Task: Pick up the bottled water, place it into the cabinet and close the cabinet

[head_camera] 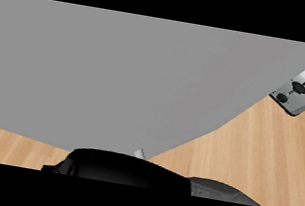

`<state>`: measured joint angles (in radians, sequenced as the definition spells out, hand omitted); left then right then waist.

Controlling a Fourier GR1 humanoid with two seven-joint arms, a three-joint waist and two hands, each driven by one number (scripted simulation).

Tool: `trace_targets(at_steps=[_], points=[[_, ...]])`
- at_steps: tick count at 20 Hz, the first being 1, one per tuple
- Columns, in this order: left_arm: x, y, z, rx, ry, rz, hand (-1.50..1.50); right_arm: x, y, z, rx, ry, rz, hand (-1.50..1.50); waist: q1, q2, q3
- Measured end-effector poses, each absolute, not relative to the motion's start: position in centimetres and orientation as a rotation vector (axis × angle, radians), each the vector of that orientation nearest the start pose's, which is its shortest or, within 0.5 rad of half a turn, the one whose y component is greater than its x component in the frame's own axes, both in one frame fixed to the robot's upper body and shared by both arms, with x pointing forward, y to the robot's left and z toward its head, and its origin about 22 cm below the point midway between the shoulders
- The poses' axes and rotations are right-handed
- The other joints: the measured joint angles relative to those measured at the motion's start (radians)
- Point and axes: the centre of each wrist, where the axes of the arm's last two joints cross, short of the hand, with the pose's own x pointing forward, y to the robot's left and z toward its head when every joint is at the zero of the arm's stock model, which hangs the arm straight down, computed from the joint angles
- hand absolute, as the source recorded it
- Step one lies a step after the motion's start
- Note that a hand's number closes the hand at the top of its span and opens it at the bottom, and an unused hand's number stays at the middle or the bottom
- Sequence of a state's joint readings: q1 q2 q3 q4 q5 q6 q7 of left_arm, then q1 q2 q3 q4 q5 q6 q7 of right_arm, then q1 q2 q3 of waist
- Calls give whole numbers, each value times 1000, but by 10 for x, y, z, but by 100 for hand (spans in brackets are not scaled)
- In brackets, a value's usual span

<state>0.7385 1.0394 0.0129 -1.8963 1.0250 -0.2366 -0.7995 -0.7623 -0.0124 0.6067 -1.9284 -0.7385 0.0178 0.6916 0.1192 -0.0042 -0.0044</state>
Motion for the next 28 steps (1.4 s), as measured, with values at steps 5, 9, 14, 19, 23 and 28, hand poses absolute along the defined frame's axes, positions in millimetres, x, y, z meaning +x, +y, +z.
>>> trace_targets(at_steps=[5, 9, 14, 19, 23, 28], points=[[74, 430, 84, -201, -1873, 57, -150, 245, -13, 241, 1138, -1232, 956, 150, -32, 1, 2], [59, 435, 91, -171, -1871, 74, -150, 270, -12, 236, 1149, -1177, 890, 150, -52, 0, 3], [43, 436, 92, -146, -1862, 96, -150, 300, -28, 219, 1135, -1155, 812, 150, -76, 1, 4], [33, 438, 92, -128, -1868, 99, -150, 334, -50, 202, 1097, -1171, 736, 150, -84, 3, 4], [31, 440, 90, -128, -1864, 103, -150, 351, -58, 190, 1068, -1230, 697, 150, -87, 0, 1], [33, 444, 91, -133, -1862, 104, -150, 363, -58, 184, 1051, -1307, 752, 150, -89, -5, 1]])
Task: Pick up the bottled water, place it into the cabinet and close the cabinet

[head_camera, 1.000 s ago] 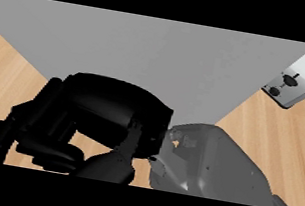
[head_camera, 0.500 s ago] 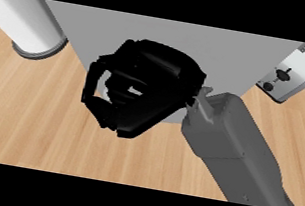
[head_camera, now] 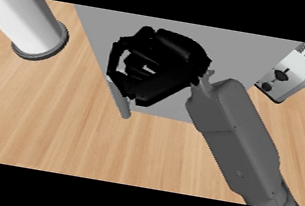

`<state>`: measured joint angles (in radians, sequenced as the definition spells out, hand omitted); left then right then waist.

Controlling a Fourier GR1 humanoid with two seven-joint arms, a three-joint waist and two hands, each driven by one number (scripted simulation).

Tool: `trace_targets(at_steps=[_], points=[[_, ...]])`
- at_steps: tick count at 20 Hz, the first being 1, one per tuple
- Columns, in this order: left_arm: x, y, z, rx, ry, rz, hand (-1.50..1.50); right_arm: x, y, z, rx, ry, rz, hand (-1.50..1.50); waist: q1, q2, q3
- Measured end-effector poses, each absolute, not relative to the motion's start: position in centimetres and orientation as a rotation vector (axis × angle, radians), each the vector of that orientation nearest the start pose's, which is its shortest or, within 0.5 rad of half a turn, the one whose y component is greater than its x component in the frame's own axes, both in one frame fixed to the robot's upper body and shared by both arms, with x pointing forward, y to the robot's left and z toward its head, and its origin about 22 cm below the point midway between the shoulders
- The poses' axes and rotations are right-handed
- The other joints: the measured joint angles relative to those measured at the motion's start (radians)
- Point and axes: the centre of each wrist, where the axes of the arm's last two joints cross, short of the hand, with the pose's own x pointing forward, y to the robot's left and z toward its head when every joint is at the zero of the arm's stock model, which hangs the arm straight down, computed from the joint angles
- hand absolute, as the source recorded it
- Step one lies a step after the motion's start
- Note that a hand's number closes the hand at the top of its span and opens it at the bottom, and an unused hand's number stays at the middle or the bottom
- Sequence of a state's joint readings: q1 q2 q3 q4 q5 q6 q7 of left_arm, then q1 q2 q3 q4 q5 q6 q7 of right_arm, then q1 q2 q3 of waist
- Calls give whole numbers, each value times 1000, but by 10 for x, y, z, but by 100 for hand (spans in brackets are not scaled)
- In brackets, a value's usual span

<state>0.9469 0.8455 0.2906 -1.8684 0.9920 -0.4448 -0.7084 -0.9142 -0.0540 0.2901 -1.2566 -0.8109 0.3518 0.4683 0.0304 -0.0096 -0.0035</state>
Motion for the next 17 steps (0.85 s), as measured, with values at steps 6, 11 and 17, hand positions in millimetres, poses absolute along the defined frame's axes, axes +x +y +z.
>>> trace_targets(at_steps=[6, 11, 17], points=[[35, 439, 88, -156, -1856, 109, -150, 368, -54, 183, 1026, -1364, 774, -150, 0, 0, 2], [37, 438, 86, -165, -1856, 102, -150, 369, -52, 185, 987, -1415, 768, -150, 4, 2, 3], [45, 432, 86, -184, -1858, 77, -150, 367, -46, 188, 946, -1454, 749, -150, 2, 4, 5]])
